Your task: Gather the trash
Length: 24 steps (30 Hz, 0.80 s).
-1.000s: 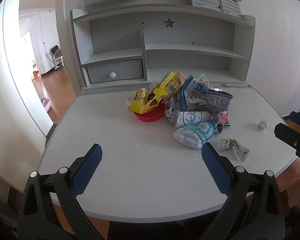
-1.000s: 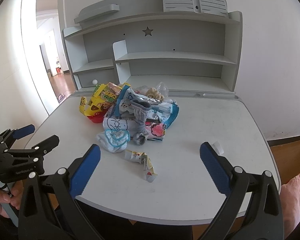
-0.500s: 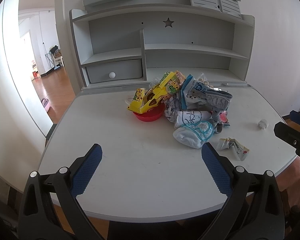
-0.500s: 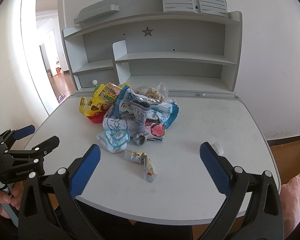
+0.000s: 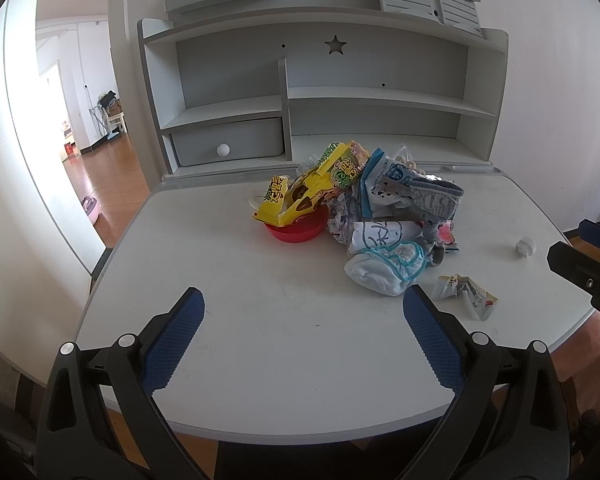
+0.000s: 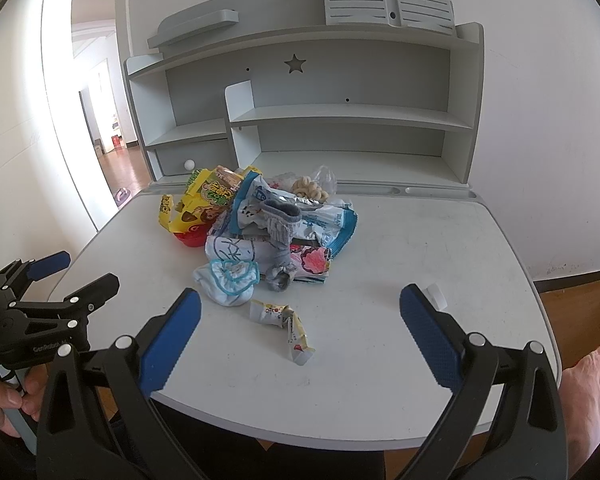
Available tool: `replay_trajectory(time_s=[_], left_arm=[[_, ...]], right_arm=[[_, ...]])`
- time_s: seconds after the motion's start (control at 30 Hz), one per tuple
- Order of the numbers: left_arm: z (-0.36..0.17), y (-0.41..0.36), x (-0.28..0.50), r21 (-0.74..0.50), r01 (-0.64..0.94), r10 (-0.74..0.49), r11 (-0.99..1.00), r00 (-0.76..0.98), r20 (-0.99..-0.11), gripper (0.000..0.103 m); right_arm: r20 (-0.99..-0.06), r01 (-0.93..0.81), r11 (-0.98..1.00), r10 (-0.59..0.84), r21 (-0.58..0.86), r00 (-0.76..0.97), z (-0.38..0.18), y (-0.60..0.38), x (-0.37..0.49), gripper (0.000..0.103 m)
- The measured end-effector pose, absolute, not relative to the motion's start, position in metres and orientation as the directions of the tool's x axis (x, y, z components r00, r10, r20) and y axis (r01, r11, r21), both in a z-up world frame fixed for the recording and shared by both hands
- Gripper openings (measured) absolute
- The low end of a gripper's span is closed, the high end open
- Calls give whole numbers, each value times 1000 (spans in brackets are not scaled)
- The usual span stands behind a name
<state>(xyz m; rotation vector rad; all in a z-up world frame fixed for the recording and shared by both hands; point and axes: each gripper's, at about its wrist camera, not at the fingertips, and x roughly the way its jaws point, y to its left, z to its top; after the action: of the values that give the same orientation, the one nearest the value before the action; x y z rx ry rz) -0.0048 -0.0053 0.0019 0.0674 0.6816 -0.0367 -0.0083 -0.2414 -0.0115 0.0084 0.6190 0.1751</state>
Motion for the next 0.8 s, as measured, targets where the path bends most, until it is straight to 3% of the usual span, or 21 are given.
replay_trajectory(time_s=[0.8], left_arm=[[2,-5,-5,50,56,-11,997,776,-631,97]], right_arm=[[-578,-158,985,166,64,799,-12,-242,-7,96]])
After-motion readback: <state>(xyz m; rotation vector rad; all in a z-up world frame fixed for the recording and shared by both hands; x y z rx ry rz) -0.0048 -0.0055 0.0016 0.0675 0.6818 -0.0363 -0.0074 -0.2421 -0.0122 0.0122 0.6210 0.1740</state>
